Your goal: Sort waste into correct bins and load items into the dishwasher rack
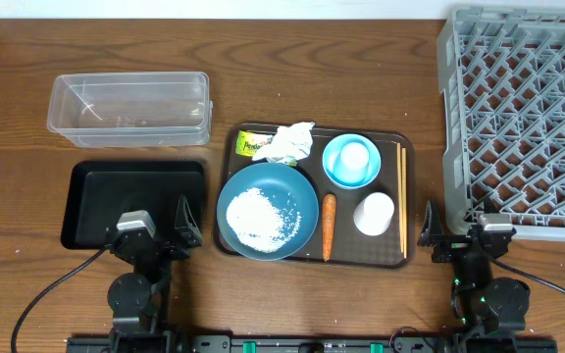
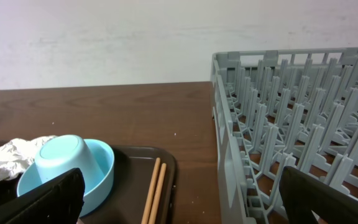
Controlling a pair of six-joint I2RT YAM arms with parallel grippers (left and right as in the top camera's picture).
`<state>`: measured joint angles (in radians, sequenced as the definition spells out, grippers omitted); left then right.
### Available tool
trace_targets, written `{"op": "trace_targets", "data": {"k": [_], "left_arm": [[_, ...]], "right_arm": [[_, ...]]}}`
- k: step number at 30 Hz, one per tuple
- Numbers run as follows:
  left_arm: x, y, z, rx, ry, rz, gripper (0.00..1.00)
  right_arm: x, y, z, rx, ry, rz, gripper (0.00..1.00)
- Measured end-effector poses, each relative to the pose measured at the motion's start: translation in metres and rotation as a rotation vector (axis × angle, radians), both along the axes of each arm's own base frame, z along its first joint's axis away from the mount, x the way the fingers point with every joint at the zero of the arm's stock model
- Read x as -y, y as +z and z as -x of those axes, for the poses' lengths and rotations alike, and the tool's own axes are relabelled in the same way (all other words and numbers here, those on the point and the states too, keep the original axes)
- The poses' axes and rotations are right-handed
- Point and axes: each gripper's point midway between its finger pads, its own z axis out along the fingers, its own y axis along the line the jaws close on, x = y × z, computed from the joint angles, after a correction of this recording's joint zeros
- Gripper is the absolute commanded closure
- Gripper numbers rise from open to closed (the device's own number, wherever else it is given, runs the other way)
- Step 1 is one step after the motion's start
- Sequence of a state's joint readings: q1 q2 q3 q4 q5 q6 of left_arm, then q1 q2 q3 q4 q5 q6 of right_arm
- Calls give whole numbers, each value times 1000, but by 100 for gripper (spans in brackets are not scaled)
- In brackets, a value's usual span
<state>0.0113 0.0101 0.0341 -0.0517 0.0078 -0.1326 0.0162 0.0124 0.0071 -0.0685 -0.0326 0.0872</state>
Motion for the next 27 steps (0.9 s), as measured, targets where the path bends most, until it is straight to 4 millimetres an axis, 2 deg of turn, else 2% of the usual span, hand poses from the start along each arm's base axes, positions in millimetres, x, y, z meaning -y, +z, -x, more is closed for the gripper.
{"op": "trace_targets", "data": {"k": [9, 14, 18, 21, 27], "left_arm": [[0, 0, 0, 0, 0, 0, 2], [0, 0, 0, 0, 0, 0, 2], [0, 0, 0, 0, 0, 0, 2], [0, 0, 0, 0, 0, 0, 2], [0, 0, 0, 0, 0, 0, 2]], "right_arm": [[0, 0, 0, 2, 1, -2, 1], [-11, 7, 0, 23, 57, -77, 1], [-17, 28, 1, 93, 98, -196, 1], [-19, 35, 2, 113, 111, -283, 1], [-22, 36, 2, 76, 125, -600, 1]]}}
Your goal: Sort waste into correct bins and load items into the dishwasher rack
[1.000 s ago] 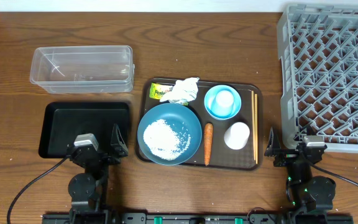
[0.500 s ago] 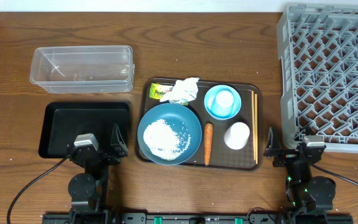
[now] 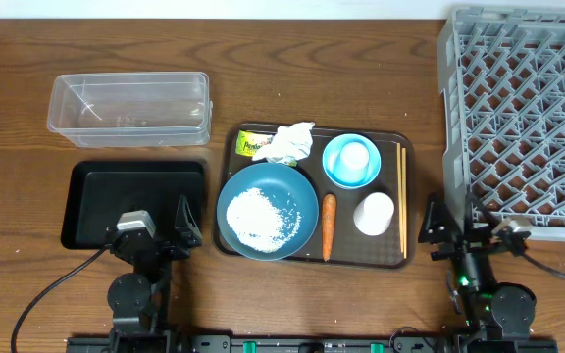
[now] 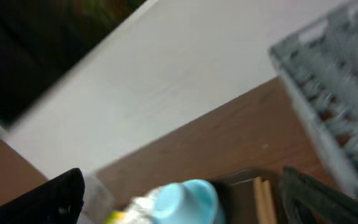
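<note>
A brown tray (image 3: 230, 147) holds a blue plate (image 3: 267, 210) dusted with white crumbs, a carrot (image 3: 328, 226), a white cup (image 3: 374, 213), a light blue bowl (image 3: 351, 161) with a light blue cup (image 4: 182, 200) upturned in it, chopsticks (image 3: 402, 199), a crumpled white wrapper (image 3: 290, 140) and a yellow packet (image 3: 251, 144). The grey dishwasher rack (image 3: 523, 118) stands at the right. My left gripper (image 3: 160, 226) is open at the black bin's near edge. Between tray and rack, my right gripper (image 3: 452, 226) is open and holds nothing. The right wrist view is blurred and tilted.
A clear plastic bin (image 3: 129, 108) sits at the back left, with a black bin (image 3: 91, 196) in front of it. The rack's near left corner (image 3: 451, 186) is close to my right gripper.
The right wrist view has tilted and gone blurred, and the right arm has shifted a little in the overhead view. Left arm and all objects are unchanged.
</note>
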Controlling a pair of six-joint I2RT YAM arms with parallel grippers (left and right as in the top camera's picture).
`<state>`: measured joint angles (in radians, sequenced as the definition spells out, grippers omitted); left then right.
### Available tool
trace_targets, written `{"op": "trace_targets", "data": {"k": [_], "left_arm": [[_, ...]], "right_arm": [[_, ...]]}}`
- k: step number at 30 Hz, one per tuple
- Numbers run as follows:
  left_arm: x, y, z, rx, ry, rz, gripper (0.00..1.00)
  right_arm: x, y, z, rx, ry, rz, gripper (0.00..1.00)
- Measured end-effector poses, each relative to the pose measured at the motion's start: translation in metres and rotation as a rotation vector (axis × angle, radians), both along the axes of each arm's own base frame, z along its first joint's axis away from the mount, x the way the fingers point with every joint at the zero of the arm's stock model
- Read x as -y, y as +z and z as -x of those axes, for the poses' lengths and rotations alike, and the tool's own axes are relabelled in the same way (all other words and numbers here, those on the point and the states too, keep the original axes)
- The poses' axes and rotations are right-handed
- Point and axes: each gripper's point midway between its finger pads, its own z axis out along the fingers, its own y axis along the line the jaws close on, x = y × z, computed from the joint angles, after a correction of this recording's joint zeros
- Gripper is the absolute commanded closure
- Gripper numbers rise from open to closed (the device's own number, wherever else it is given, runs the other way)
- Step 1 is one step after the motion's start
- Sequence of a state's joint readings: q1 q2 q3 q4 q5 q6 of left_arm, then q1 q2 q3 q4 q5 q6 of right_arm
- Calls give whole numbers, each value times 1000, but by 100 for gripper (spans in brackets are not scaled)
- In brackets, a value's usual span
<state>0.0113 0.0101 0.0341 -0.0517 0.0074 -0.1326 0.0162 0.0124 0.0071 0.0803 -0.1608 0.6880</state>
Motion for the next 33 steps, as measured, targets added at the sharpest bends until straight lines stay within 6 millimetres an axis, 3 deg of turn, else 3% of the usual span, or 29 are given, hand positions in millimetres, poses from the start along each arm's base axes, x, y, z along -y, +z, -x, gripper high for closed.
{"op": "trace_targets", "data": {"k": [6, 13, 19, 25, 33], "left_arm": [[0, 0, 0, 0, 0, 0, 2], [0, 0, 0, 0, 0, 0, 2], [0, 0, 0, 0, 0, 0, 2], [0, 0, 0, 0, 0, 0, 2], [0, 0, 0, 0, 0, 0, 2]], "right_arm": [[-4, 15, 2, 25, 46, -194, 1], [-25, 60, 19, 212, 188, -158, 1], [-38, 61, 24, 221, 258, -98, 1], [-52, 75, 26, 197, 326, 10, 1], [-68, 68, -2, -62, 423, 152, 1]]}}
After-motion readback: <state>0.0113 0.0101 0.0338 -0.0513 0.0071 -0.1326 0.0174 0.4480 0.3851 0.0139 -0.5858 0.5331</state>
